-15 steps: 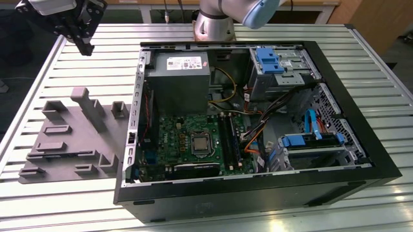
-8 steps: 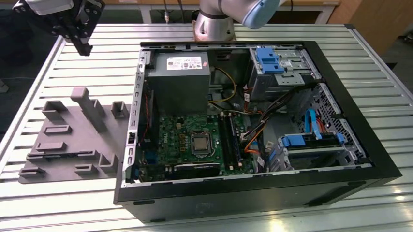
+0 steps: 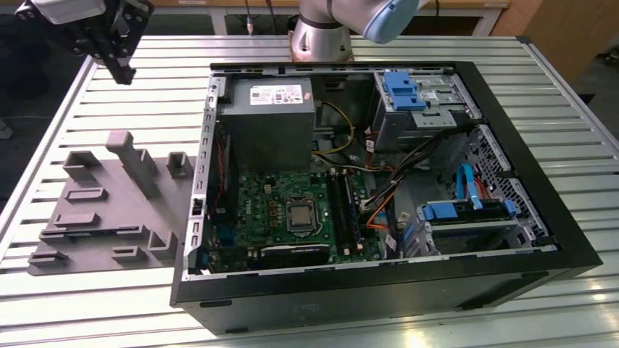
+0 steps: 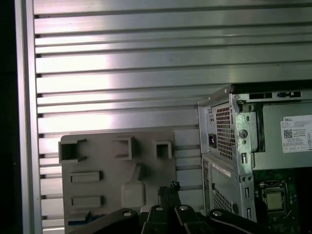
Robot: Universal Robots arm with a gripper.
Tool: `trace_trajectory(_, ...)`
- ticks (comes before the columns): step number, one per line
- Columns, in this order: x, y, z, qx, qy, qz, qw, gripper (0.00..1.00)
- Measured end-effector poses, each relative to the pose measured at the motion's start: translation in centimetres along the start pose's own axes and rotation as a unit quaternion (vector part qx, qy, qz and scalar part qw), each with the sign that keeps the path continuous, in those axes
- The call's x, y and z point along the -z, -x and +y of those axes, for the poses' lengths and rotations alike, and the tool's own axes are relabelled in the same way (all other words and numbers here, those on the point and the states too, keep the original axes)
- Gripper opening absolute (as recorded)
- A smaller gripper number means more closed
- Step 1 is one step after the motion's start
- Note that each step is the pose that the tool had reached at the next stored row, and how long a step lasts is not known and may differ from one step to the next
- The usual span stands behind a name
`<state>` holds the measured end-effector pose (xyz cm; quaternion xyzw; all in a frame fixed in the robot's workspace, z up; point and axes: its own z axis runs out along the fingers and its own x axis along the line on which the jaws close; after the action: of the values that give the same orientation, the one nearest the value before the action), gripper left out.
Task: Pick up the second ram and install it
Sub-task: 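Reach for the second ram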
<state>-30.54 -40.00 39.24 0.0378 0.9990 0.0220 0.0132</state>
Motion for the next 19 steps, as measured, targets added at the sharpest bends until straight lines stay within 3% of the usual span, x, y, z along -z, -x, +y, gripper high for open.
trace_trajectory(19, -0.08, -0.39, -0.61, 0.000, 0.0000, 0.0000, 1.0000, 0.11)
